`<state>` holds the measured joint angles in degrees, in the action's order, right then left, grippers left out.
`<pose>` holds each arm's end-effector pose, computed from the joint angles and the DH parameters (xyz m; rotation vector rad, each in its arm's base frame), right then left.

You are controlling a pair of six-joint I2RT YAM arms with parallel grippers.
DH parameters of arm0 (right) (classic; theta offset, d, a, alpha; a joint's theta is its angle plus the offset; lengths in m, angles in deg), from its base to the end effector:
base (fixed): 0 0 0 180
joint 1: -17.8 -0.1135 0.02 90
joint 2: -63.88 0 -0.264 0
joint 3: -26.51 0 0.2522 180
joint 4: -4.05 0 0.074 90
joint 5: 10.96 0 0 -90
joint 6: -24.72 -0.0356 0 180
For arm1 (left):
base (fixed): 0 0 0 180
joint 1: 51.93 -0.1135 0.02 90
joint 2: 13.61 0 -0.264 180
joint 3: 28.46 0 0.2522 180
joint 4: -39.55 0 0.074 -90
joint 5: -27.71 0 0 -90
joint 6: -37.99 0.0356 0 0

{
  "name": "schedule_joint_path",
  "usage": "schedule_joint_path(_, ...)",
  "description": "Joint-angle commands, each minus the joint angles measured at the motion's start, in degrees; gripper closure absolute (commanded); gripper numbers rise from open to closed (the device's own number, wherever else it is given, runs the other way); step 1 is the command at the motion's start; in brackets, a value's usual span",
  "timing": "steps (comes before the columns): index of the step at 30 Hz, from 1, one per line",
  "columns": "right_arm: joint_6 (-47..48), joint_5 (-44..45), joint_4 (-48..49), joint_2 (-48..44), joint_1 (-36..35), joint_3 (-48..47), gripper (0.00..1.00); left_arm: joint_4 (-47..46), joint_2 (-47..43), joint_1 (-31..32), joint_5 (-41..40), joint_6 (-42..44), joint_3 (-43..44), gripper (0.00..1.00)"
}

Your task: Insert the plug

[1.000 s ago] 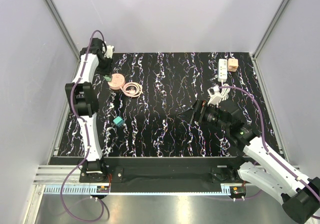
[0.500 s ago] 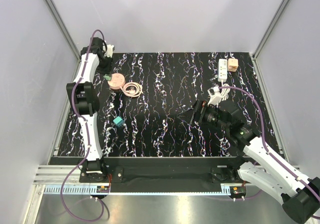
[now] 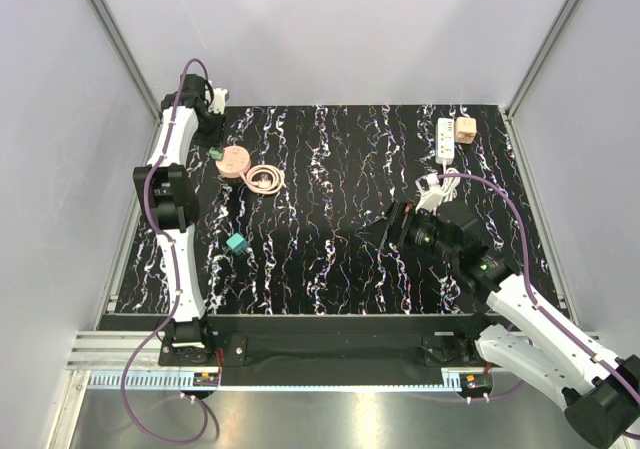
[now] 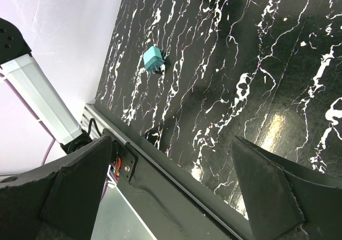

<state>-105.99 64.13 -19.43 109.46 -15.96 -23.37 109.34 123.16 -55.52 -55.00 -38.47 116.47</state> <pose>0.1521 0.1127 0.2854 -0.0661 2.0585 1.0958 0.5132 0.0277 0.2339 0.2706 2.6194 -0.0667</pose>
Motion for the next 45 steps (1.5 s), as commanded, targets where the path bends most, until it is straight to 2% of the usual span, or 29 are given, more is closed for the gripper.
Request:
schedule_joint_path(1, 1.51, 1.47, 1.02, -0.41, -0.17, -2.47, 0.0, 0.04, -1.68, 0.52, 1.41, -0.27, 0.48, 1.0)
schedule_joint_path(14, 1.95, 1.82, 0.93, -0.85, -0.26, -2.64, 0.0, 0.22, -0.45, 1.05, -0.17, -0.18, 1.89, 1.0)
schedule_joint_path(35, 4.06, 1.29, -0.3, 0.21, -0.25, -2.82, 0.0, 1.8, 7.71, 0.96, -1.4, 1.31, 4.53, 1.0)
schedule_joint_path(45, 5.99, 3.23, -0.92, -0.41, -0.26, -2.38, 0.0, 2.24, 9.74, 1.75, -3.5, 0.26, 1.81, 1.0)
